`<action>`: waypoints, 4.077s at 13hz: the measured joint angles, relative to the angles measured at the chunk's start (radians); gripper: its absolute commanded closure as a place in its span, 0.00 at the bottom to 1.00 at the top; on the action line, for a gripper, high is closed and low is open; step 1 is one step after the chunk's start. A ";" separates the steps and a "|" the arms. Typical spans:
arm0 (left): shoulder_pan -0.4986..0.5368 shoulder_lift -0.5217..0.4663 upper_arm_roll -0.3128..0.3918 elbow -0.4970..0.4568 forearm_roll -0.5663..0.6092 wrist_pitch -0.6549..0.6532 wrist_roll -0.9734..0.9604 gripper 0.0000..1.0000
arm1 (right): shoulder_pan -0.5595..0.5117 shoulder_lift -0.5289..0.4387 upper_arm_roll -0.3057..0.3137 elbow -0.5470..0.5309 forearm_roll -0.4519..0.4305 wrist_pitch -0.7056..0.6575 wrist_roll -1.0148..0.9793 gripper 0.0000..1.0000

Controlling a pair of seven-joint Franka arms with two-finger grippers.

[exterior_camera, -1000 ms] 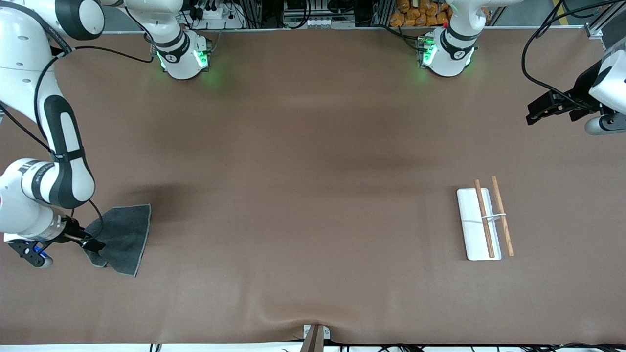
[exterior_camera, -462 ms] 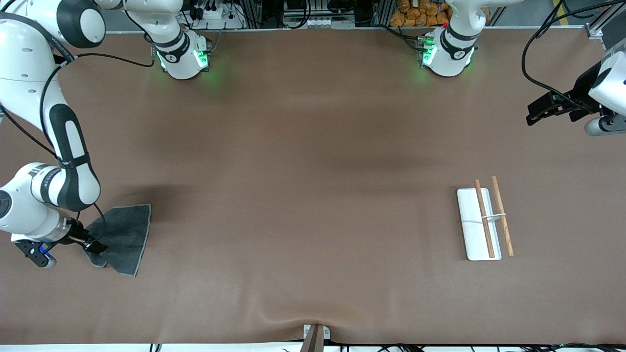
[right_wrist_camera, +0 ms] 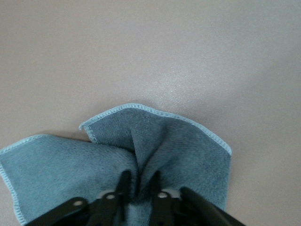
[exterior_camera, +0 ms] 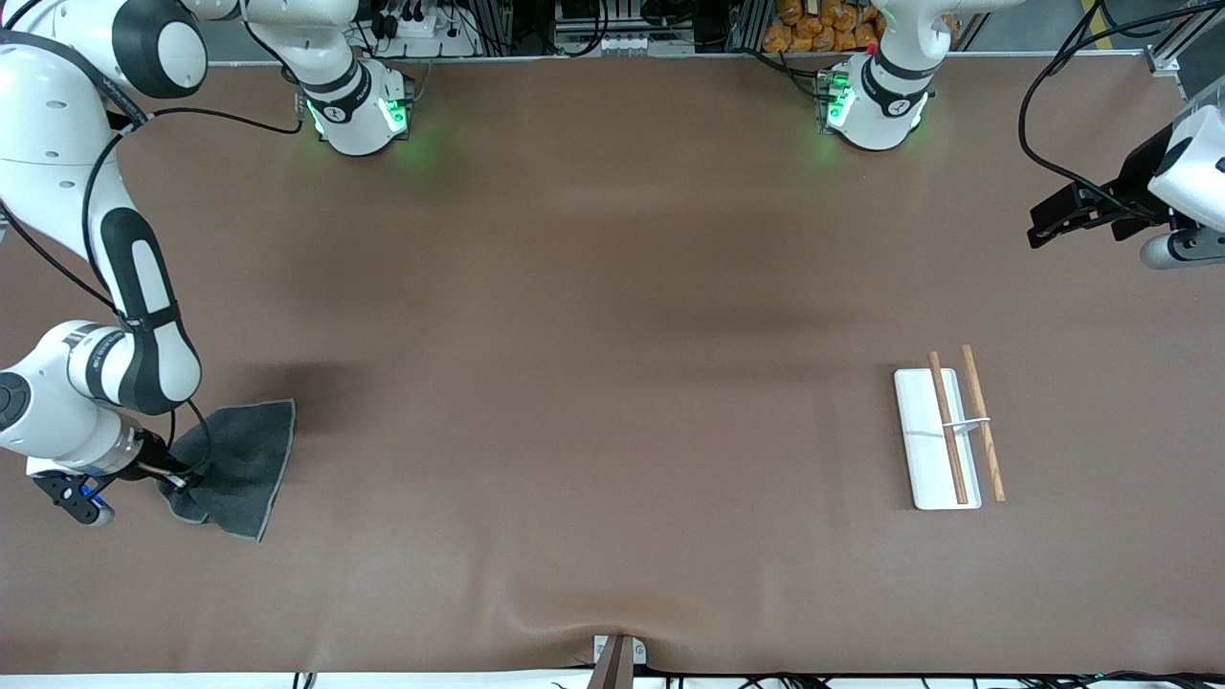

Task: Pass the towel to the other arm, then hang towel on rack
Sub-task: 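Lift the grey towel with the right gripper toward the table middle, then hold the towel up with the right gripper while the left gripper approaches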

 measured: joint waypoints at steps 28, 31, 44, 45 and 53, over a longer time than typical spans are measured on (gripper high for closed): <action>-0.012 0.077 -0.006 -0.012 -0.035 0.106 -0.038 0.00 | 0.932 -0.349 0.037 0.103 0.095 -0.440 0.766 1.00; -0.016 0.088 -0.011 -0.012 -0.036 0.117 -0.058 0.00 | 0.999 -0.344 0.036 0.126 0.124 -0.383 0.902 1.00; -0.096 0.222 -0.073 0.016 -0.085 0.277 -0.372 0.00 | 1.086 -0.295 0.033 0.151 0.131 -0.209 1.205 1.00; -0.109 0.253 -0.073 0.042 -0.110 0.286 -0.413 0.00 | 1.086 -0.295 0.033 0.152 0.132 -0.209 1.205 1.00; -0.273 0.440 -0.093 0.164 -0.142 0.344 -0.758 0.00 | 1.086 -0.294 0.032 0.152 0.134 -0.209 1.205 1.00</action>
